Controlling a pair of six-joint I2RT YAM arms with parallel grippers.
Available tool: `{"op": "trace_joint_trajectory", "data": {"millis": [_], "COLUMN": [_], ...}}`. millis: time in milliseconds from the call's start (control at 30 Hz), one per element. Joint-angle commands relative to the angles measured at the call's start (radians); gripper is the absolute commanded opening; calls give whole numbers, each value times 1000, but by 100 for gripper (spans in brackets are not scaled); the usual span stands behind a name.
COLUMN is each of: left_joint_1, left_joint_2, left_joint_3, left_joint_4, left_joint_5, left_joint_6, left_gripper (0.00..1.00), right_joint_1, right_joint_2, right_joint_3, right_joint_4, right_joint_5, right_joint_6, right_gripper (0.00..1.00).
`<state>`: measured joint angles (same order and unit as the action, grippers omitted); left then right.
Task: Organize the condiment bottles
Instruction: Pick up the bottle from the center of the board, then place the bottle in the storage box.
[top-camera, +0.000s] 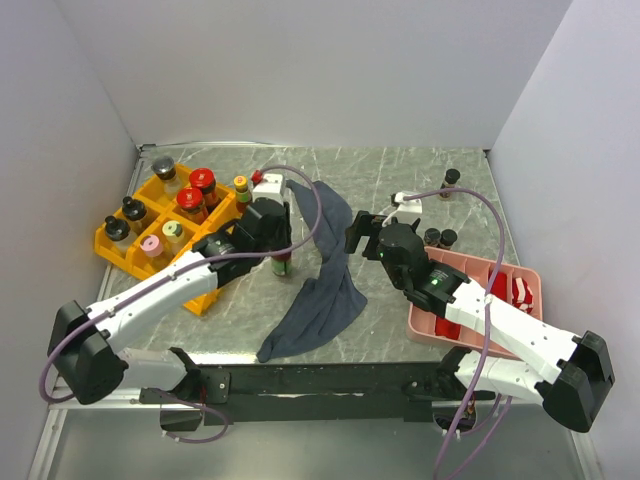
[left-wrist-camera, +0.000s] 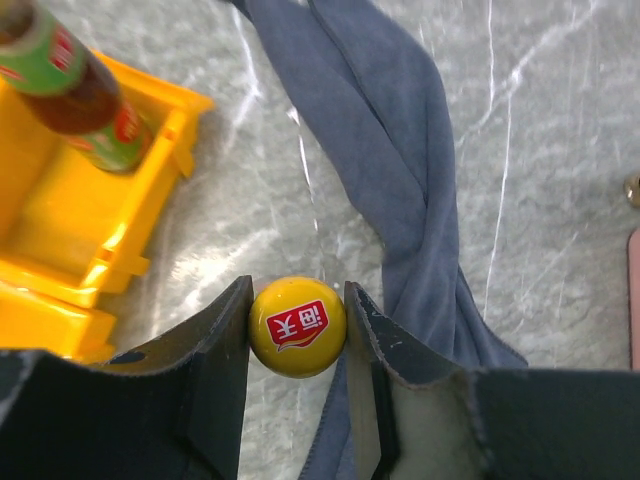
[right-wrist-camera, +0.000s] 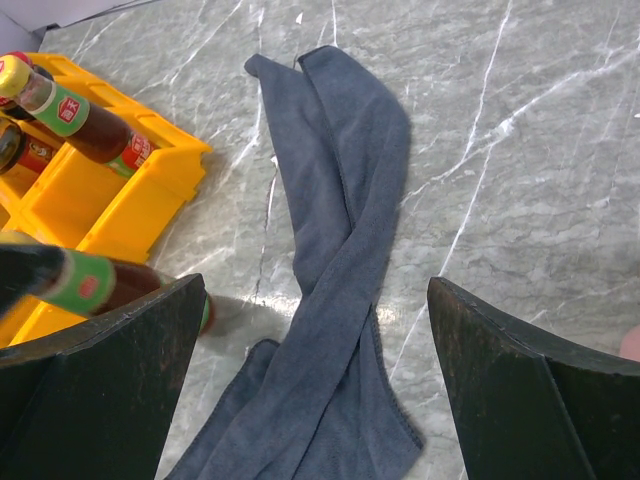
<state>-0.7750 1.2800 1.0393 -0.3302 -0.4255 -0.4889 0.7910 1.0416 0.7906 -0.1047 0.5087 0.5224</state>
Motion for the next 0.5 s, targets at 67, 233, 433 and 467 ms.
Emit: {"op": "trace_joint_trajectory", "data": {"millis": [67, 233, 433, 467], "left_joint_1": [-3, 0, 72, 110], "left_joint_2": [-99, -105, -116, -116], "left_joint_3": [168, 229, 240, 235], "left_joint_4": [46, 56, 121, 138], "left_joint_5": [-143, -267, -306, -289], "left_joint_6": [47, 110, 164, 162], "left_gripper": [1, 1, 1, 1], "right_joint_1": [-4, -4, -4, -4], "right_joint_2": [-29, -34, -54, -55], "right_joint_3": [-4, -5, -7, -7], "right_joint_4": [34, 31, 26, 28], "right_joint_5": [28, 33, 33, 34], "right_joint_6": [-9, -12, -13, -13], "right_gripper": [100, 100, 100, 100]}}
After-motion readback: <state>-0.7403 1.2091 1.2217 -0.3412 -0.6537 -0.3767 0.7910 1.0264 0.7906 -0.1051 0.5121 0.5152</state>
